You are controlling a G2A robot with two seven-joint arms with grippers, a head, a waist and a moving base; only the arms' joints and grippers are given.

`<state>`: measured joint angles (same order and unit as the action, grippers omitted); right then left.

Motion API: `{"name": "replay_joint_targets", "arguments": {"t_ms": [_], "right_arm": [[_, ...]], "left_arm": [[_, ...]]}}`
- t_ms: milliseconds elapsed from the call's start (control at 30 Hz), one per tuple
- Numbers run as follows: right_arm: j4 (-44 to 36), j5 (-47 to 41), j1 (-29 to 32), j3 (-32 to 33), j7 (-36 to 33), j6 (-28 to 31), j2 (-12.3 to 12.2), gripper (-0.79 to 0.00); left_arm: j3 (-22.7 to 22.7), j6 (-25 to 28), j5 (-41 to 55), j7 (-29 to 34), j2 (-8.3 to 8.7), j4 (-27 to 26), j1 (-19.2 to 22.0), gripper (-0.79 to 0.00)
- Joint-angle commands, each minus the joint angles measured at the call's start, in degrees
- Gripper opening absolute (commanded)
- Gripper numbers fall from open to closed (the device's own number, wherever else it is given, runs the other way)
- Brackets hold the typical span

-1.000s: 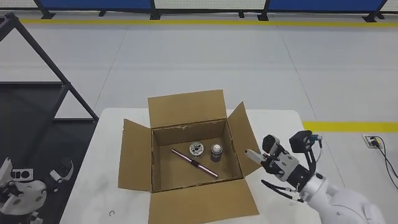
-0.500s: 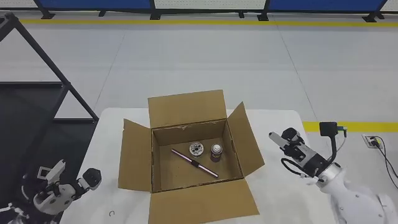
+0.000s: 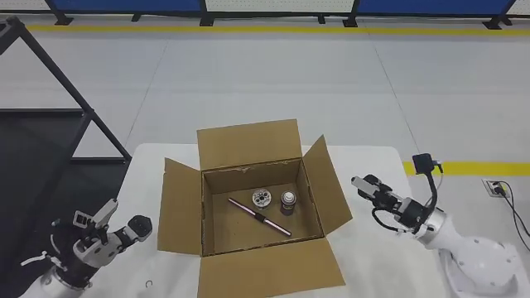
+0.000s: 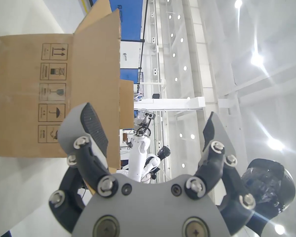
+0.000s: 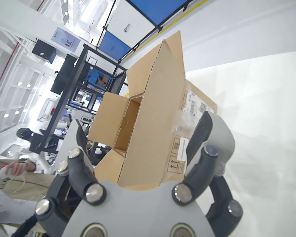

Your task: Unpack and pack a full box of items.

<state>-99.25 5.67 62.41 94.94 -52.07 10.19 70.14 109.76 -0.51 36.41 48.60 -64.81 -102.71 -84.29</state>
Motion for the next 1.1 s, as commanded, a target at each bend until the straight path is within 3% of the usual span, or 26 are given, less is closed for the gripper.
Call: {"name": "replay_joint_targets", "arguments": {"t_ms": [0,333,833,1067], "right_arm": [[0.4,-1.6,-0.5,-0.2,-2.1,0.2,-0.2,0.0],[-2.6,-8.2,0.8,-1.5,-7.2,2.4,-1.1,0.0],[-3.5,-10.0,-3.6,-13.2,-7.6,0.8,-1.1,0.0],[-2.7,-9.9,-4.2,-13.9,-7.3,0.5,-1.1,0.0]], "left_arm": [[-1.4,-0.6,-0.6,0.2,0.1,0.6,1.3,0.0],[-7.6,-1.6,-3.7,0.7,0.41,-0.1,5.9,0.0],[-18.6,-3.3,-4.6,-5.4,-0.17,2.7,12.1,0.0],[-19.3,-3.5,-4.0,-7.3,-0.33,3.5,12.7,0.0]]}}
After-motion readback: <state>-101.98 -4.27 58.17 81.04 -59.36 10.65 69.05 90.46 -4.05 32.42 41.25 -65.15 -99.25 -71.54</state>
